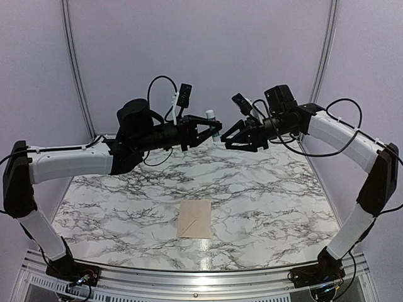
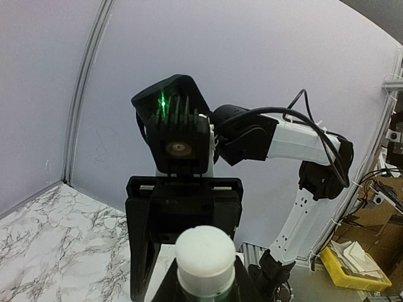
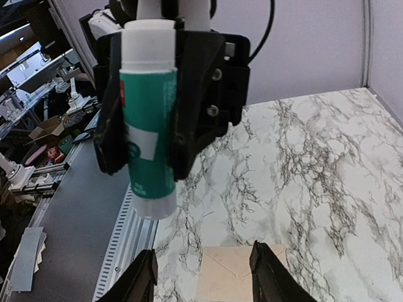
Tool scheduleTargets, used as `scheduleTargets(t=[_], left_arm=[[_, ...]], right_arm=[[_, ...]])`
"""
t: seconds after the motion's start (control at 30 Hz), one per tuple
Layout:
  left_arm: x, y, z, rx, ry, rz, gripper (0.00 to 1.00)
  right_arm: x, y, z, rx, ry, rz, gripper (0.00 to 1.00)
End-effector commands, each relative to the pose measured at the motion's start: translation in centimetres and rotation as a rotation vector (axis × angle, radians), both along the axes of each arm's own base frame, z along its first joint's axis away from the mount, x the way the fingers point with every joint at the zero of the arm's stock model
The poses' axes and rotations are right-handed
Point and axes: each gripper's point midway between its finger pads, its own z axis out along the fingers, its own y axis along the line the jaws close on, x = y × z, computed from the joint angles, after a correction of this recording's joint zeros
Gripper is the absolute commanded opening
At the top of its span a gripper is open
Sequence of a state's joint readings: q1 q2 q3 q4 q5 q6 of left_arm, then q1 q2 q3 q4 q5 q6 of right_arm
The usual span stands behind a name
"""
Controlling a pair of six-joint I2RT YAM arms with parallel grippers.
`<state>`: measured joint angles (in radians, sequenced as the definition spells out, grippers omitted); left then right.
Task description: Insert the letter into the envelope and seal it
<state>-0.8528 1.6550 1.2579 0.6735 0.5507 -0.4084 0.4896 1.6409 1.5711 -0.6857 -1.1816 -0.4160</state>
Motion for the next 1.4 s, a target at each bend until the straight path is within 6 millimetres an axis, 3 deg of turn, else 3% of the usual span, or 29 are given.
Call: scheduleTargets(t=[0.0,0.37,0.63,0.83,1.0,1.17,1.37], left_arm=[[-1.0,-0.3,2.0,-0.050,-0.034,-0.072,0.00],[-0.3,-0.5,1.7,-0.066,-0.028,-0.049,0.00],[0.2,-0.6,1.0,-0.058,-0.018,-0.027,0.00],[0.5,-0.7,0.5,-0.051,-0.010,-0.018,0.00],[0.6,-0.6,0.3,-0.049,-0.006,-0.009,0.00],[0.6,-0.5,0.4,-0.050,-0.010,-0.003,0.00],[0.8,-0.4,0.1,-0.046,-0.005,0.010,0.00]], right_arm=[[-2.5,1.5,2.6,0.089,-0.034,0.103,0.47],[-3.9,2.9,1.8,0.090,0.037,0.157,0.39],[-3.6,3.2,1.7,0.093,0.076,0.152,0.16],[-3.5,3.2,2.0,0.094,0.072,0.135,0.16],[-3.5,3.2,2.0,0.096,0.079,0.133,0.25],[-3.5,3.2,1.9,0.096,0.090,0.132,0.23],[-3.2,3.3,1.4,0.090,0.111,0.110,0.11]])
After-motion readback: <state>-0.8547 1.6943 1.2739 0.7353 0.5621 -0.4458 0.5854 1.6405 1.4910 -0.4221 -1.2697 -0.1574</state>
